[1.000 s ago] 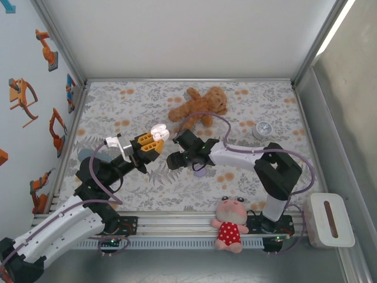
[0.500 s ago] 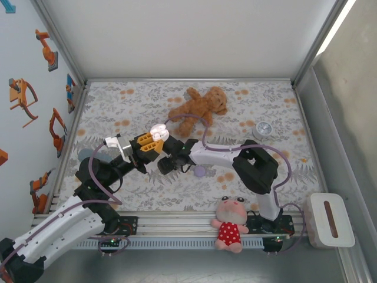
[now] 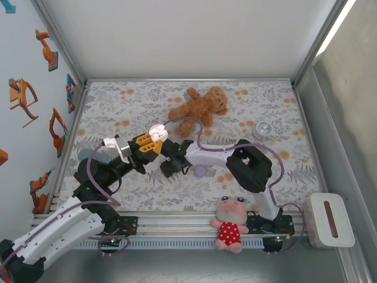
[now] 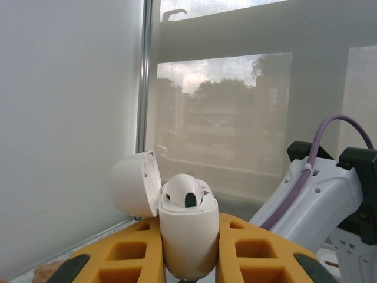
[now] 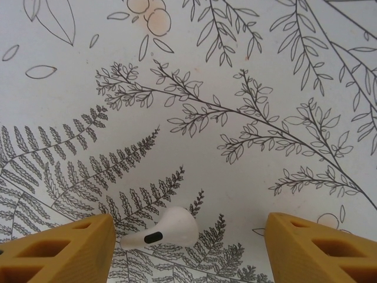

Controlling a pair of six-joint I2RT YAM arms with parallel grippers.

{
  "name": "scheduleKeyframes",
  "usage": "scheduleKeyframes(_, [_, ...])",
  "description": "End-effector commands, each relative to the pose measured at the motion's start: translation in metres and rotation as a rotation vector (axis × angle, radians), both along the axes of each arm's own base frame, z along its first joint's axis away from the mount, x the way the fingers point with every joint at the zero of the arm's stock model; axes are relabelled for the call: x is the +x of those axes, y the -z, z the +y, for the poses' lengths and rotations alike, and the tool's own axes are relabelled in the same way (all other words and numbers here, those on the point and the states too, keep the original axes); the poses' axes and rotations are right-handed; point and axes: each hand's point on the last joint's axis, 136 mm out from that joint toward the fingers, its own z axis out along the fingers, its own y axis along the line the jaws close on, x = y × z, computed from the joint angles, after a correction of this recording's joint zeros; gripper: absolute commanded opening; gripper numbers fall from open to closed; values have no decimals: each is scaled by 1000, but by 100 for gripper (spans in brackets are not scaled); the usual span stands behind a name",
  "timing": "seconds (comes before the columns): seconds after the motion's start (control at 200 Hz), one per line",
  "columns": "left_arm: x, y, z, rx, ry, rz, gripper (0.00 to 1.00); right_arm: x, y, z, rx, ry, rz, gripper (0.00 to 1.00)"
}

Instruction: Insert wireless bluetooth earbuds into charging case

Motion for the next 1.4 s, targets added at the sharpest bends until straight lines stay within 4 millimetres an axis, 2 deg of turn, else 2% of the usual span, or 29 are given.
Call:
scheduleKeyframes(0.0, [-5, -11, 4, -24, 3, -27, 7, -7, 1, -18, -80, -1, 5, 66])
scheduleKeyframes(0.446, [-2, -12, 0, -18, 10, -24, 7, -15, -7, -36, -109, 6, -2, 60])
scheduleKeyframes(0.531, [-2, -12, -1, -16, 10, -23, 7, -17, -14, -30, -75, -3, 10, 61])
scheduleKeyframes(0.726, [-3, -13, -1, -16, 16, -26, 7, -20, -43, -11, 47, -21, 25, 61])
scheduleKeyframes(0.911, [-6, -16, 0, -21, 22, -35, 7, -15, -53, -8, 103, 2, 69, 59])
scheduleKeyframes(0.982, [-6, -15, 0, -18, 21, -34, 7, -13, -56, -3, 117, -5, 71, 54])
scheduleKeyframes(1.132, [-7, -14, 1, -18, 21, -34, 7, -11, -53, 3, 96, -20, 91, 49])
scheduleKeyframes(1.397, [-7, -13, 4, -19, 11, -32, 7, -6, -35, 9, 50, -27, 103, 40])
